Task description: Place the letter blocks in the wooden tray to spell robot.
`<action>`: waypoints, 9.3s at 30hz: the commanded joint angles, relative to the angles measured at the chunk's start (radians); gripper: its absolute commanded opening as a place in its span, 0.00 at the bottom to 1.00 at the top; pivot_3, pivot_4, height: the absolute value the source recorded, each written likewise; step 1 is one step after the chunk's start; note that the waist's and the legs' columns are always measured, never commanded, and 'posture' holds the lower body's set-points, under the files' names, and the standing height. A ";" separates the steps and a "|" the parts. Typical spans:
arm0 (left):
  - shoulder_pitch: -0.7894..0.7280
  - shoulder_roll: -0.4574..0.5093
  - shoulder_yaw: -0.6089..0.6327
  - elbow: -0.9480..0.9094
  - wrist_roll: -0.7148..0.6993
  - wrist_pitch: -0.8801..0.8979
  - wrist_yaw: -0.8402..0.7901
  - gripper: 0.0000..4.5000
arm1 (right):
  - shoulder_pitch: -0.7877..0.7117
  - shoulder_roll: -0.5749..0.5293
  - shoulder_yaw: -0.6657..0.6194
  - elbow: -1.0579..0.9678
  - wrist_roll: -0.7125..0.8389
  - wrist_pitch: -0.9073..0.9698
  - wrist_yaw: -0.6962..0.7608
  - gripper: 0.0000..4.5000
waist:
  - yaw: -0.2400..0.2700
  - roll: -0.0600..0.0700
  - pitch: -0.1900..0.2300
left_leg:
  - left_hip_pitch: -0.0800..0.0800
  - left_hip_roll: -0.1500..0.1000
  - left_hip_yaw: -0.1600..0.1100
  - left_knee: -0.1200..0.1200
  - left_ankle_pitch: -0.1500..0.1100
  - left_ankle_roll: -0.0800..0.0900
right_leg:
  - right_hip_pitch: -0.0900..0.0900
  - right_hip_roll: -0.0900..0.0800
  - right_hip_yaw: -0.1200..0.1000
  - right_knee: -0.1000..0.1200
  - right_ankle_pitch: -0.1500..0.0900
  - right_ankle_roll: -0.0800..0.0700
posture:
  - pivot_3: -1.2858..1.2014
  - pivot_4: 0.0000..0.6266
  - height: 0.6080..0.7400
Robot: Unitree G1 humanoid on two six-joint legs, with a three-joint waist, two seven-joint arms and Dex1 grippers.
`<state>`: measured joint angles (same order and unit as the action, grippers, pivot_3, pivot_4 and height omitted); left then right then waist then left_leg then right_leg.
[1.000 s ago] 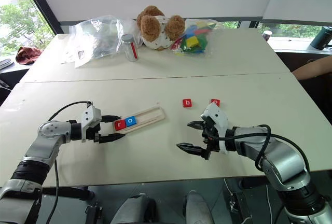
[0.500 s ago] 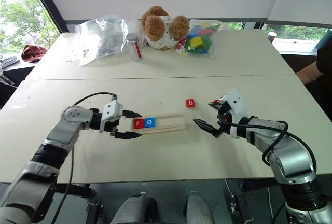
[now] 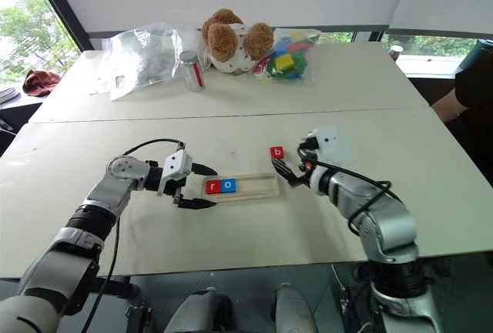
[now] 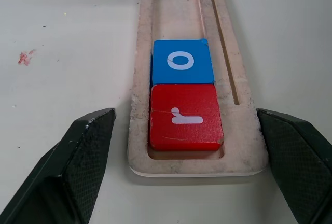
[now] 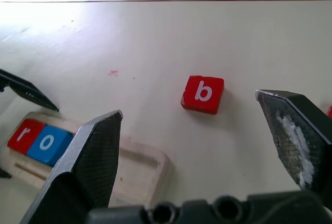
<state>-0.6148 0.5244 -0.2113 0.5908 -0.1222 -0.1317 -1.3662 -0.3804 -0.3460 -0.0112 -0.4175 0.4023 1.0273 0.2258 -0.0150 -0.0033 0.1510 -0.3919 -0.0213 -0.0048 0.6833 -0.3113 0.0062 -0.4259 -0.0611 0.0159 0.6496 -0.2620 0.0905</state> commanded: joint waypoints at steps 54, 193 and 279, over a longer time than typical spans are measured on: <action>0.210 0.162 0.157 -0.609 -0.223 0.470 0.182 1.00 | 0.176 0.326 -0.113 -0.396 -0.245 0.587 -0.218 0.25 | -0.002 0.001 0.001 | 0.000 -0.001 0.000 -0.002 0.000 -0.001 | -0.001 -0.001 0.000 0.000 0.000 0.000 | 0.52 0.24 1.00; 0.420 0.267 0.203 -0.789 -0.282 0.546 0.281 1.00 | -0.539 -0.025 0.361 1.020 -0.440 -0.979 1.033 0.92 | -0.005 -0.004 0.009 | -0.002 -0.002 0.000 -0.003 0.000 -0.002 | -0.003 -0.006 0.000 -0.001 -0.002 0.002 | 0.52 0.24 1.00; 0.271 0.194 0.151 -0.608 -0.208 0.459 0.249 1.00 | 0.092 0.246 -0.065 -0.326 -0.319 0.457 -0.145 0.25 | -0.002 -0.003 0.009 | -0.002 -0.001 -0.001 -0.004 0.001 -0.002 | -0.003 -0.002 0.001 0.000 -0.002 0.002 | 0.52 0.24 1.00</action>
<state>-0.3218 0.7054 -0.0670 -0.0233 -0.3367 0.3540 -1.1086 -0.2887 -0.1125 -0.0824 -0.6598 0.0668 1.4239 0.0843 -0.0168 -0.0062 0.1599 -0.3936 -0.0225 -0.0056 0.6798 -0.3107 0.0041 -0.4288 -0.0631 0.0170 0.6498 -0.2637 0.0925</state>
